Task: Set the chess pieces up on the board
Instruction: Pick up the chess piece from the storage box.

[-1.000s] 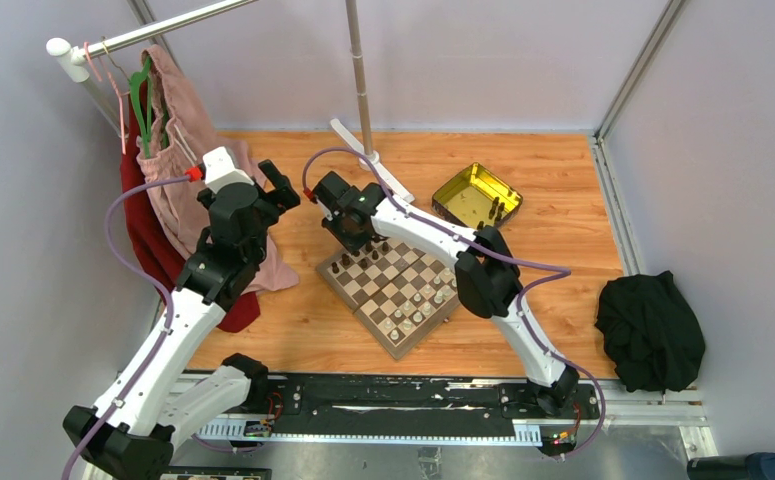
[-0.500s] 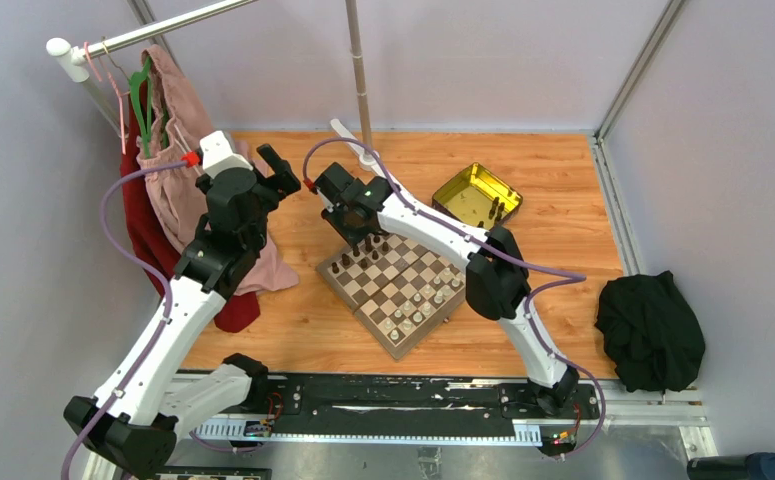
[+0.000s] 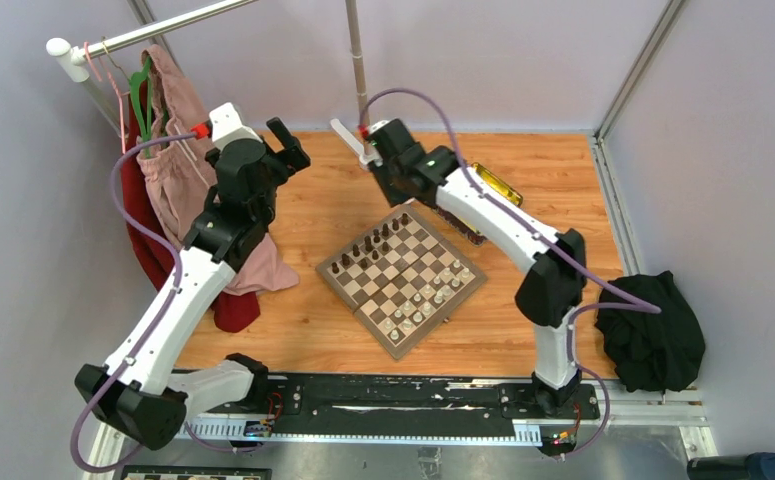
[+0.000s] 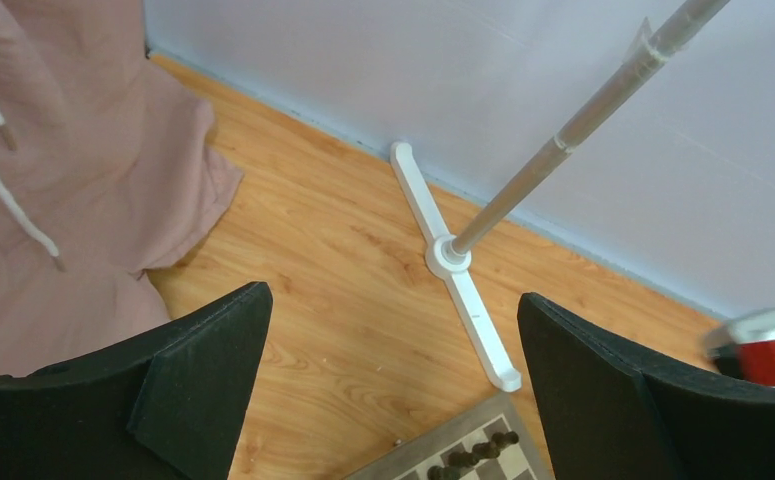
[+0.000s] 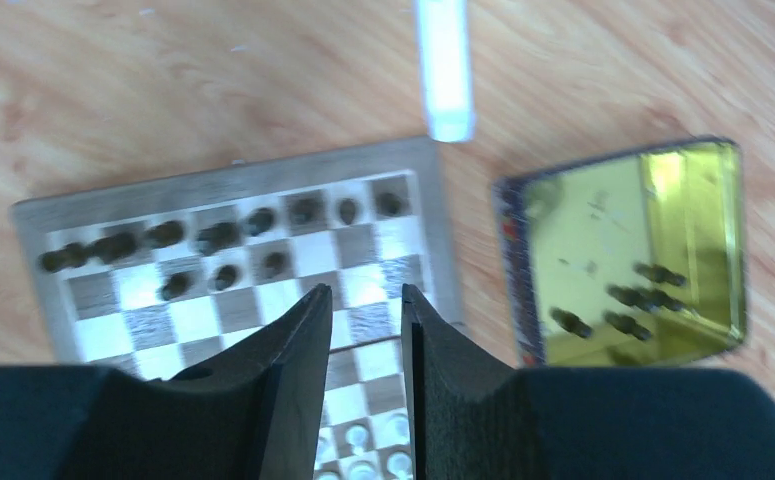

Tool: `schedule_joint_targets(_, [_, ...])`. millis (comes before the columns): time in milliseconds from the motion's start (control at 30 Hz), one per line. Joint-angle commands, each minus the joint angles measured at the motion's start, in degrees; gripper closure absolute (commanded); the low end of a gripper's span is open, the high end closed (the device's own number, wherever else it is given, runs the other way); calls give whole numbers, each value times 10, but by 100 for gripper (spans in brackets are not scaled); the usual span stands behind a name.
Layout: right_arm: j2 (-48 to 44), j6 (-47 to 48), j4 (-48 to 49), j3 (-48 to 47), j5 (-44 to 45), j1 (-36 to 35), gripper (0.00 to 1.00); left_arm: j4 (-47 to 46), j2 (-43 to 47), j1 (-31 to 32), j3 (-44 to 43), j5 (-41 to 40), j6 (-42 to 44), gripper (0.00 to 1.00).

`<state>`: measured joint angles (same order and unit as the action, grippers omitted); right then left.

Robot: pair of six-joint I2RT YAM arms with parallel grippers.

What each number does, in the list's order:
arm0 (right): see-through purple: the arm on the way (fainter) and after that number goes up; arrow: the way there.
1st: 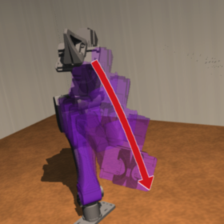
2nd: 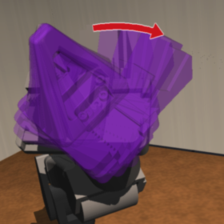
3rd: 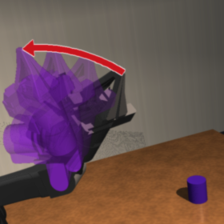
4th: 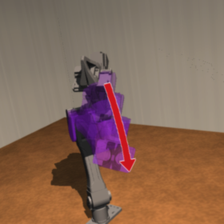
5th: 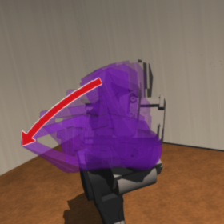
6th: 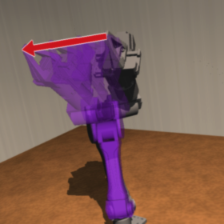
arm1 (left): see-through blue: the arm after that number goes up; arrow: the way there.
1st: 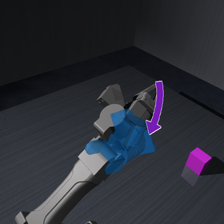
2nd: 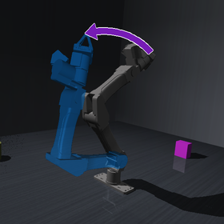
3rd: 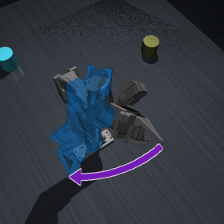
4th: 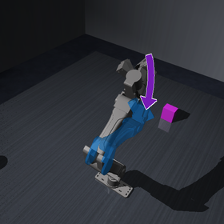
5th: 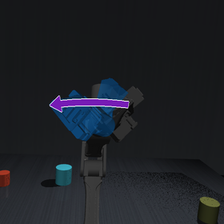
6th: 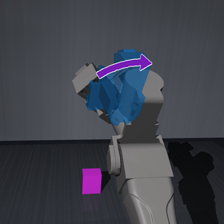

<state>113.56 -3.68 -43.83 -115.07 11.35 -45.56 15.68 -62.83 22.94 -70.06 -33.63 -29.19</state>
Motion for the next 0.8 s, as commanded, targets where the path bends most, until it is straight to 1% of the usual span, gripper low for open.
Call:
schedule_joint_targets(0, [-64, -18, 18, 74, 34, 63, 64, 0, -29, -4, -19, 28, -12, 0])
schedule_joint_targets(100, [-109, -27, 40, 131, 36, 111, 63, -8, -58, -4, -27, 51, -17, 0])
schedule_joint_targets(200, [-133, -32, 51, 175, 30, 169, 63, -13, -99, 0, -46, 70, -20, 0])
schedule_joint_targets(367, [-141, -39, 65, 218, 9, 248, 63, -27, -157, 15, -70, 77, -18, 0])
schedule_joint_targets(433, [-129, -48, 68, 218, -5, 277, 63, -32, -178, 16, -80, 81, -23, 0])
schedule_joint_targets(567, [-91, -53, 61, 194, -5, 313, 64, -35, -216, 17, -106, 90, -25, 0])
schedule_joint_targets(767, [-39, -62, 62, 167, -22, 340, 64, -55, -244, 16, -110, 85, -13, 0])
